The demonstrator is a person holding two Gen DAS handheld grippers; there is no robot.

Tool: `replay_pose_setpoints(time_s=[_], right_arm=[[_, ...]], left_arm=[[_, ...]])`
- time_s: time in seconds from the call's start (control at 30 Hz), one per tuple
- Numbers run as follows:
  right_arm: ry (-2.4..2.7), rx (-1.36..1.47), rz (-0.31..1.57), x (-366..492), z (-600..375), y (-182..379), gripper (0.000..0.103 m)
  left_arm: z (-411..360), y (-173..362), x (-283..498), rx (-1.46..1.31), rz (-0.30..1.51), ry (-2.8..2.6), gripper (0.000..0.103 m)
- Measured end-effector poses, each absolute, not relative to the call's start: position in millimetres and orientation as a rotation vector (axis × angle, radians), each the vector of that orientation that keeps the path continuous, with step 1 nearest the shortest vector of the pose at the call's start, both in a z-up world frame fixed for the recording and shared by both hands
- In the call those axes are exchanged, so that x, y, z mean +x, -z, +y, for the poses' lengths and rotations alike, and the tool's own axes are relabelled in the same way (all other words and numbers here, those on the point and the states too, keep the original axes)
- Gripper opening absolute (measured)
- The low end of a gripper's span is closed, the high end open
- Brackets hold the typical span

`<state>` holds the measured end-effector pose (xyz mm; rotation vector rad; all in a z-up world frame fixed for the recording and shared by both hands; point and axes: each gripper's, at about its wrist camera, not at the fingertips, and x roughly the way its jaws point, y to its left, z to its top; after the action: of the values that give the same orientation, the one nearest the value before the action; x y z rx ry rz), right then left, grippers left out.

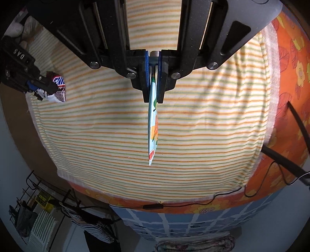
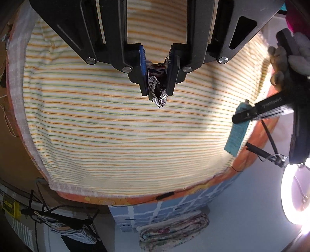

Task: Collect trash
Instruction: 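Grasp the light-blue tube with the left tool while the right tool grasps the candy wrapper, then carry the tube and wrapper over the blue basket and open both tools to drop them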

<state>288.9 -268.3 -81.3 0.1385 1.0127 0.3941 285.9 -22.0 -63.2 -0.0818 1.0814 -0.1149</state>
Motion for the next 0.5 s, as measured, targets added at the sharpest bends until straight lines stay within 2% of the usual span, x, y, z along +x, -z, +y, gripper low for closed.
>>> replay_pose_setpoints(time_s=[0.5], right_arm=[[-0.49,0.166,0.932,216,-260,36,0.016]], left_arm=[[-17,8,194,-0.084,1.012,0.173,0.004]])
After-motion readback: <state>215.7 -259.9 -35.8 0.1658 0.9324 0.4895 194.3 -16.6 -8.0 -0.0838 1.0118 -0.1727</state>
